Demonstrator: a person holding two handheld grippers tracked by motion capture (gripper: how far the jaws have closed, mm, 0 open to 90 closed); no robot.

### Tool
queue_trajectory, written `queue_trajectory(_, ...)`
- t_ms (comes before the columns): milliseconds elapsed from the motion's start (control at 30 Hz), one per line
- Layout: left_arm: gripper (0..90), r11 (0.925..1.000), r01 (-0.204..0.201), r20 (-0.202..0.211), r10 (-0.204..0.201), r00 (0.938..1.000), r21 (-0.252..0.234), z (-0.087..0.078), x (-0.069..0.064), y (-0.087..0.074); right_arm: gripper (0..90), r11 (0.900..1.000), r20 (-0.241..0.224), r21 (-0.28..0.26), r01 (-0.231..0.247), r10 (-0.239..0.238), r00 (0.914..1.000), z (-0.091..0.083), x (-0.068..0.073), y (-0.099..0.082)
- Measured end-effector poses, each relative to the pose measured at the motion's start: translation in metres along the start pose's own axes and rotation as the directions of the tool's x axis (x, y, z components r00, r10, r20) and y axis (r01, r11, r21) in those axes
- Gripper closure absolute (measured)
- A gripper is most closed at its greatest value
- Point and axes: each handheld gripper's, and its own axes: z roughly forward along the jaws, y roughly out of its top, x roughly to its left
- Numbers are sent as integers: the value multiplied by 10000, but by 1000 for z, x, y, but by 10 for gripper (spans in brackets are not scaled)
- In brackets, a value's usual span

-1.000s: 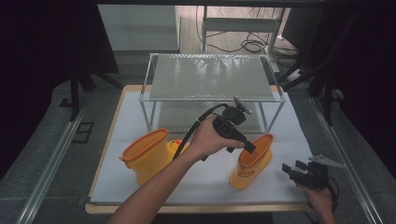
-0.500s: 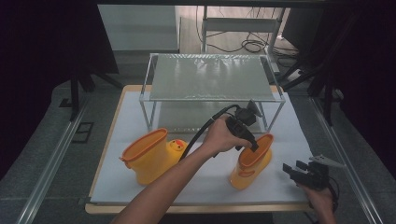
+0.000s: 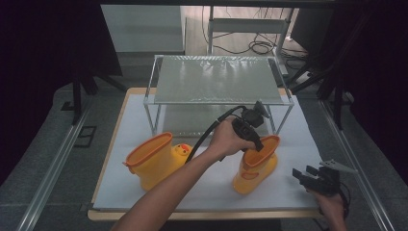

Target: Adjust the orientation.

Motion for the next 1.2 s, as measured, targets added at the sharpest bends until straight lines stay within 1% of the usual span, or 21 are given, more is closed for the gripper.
queue_trajectory(33,861,10000,-22,-6,22,10000,-32,-8,0,-3,317,10000,-11,-22,-10,10,10000,0,0,0)
queue_trajectory(67,861,10000,-22,-6,22,10000,-32,-8,0,-3,317,10000,-25,-24,-36,36,10000,-1,0,0)
queue_trajectory(100,860,9998,24,-32,-25,10000,-198,-23,0,-11,317,10000,-41,-61,-51,51,10000,-1,1,0)
queue_trajectory(133,861,9998,24,-32,-25,10000,-198,-23,0,-11,317,10000,-41,-61,-51,51,10000,-1,1,0)
queue_trajectory(233,861,9990,8,-106,-13,9999,-455,-47,1,-29,317,9999,-48,-162,-43,43,10000,-1,1,1)
queue_trajectory(300,861,9986,4,-157,-12,9999,-534,-58,3,-40,317,9999,-43,-162,-27,27,10000,-1,2,1)
queue_trajectory(333,861,9984,15,-178,-25,9998,-561,-64,4,-46,317,9999,-43,-121,-2,2,10000,-2,2,2)
queue_trajectory(400,861,9987,-64,-388,45,9992,-502,-73,4,-57,317,9999,-57,-112,16,-17,10000,-1,3,2)
queue_trajectory(467,861,9988,-134,-482,110,9988,-478,-80,6,-68,317,10000,-58,-71,40,-41,10000,0,4,2)
queue_trajectory(533,860,9989,-131,-576,105,9983,-446,-85,9,-80,317,10000,-65,-21,62,-62,10000,1,5,2)
queue_trajectory(567,861,9987,-68,-587,38,9983,-506,-86,11,-86,317,10000,-65,-2,79,-79,9999,2,5,2)
queue_trajectory(600,860,9990,-94,-631,65,9980,-447,-88,14,-91,317,10000,-69,9,85,-85,9999,2,5,1)
queue_trajectory(733,861,9990,77,-534,-101,9985,-435,-90,26,-112,317,9999,-55,10,113,-113,9999,3,5,1)
queue_trajectory(767,861,9991,140,-633,-164,9979,-392,-91,31,-123,317,9999,-42,18,118,-117,9999,3,5,1)
queue_trajectory(800,861,9991,140,-633,-164,9979,-392,-91,31,-123,317,9999,-40,22,117,-117,9999,3,5,1)
queue_trajectory(833,861,9995,91,-700,-111,9975,-295,-93,33,-127,317,9999,-40,22,117,-117,9999,3,5,1)
queue_trajectory(900,861,9993,185,-805,-210,9965,-316,-95,37,-136,317,9999,-52,69,111,-111,9999,3,6,1)
queue_trajectory(967,861,9996,154,-1028,-180,9945,-257,-98,42,-143,317,9999,-57,96,133,-132,9999,5,7,1)
queue_trajectory(1067,860,9996,173,-1302,-202,9913,-235,-98,49,-152,317,9998,-47,120,153,-153,9999,5,7,1)
queue_trajectory(1100,860,9996,179,-1350,-206,9906,-215,-97,51,-155,317,9999,-45,62,145,-145,9999,6,8,1)
queue_trajectory(1200,860,9994,202,-1299,-237,9912,-283,-101,58,-163,317,9999,-27,87,128,-128,9999,6,8,0)
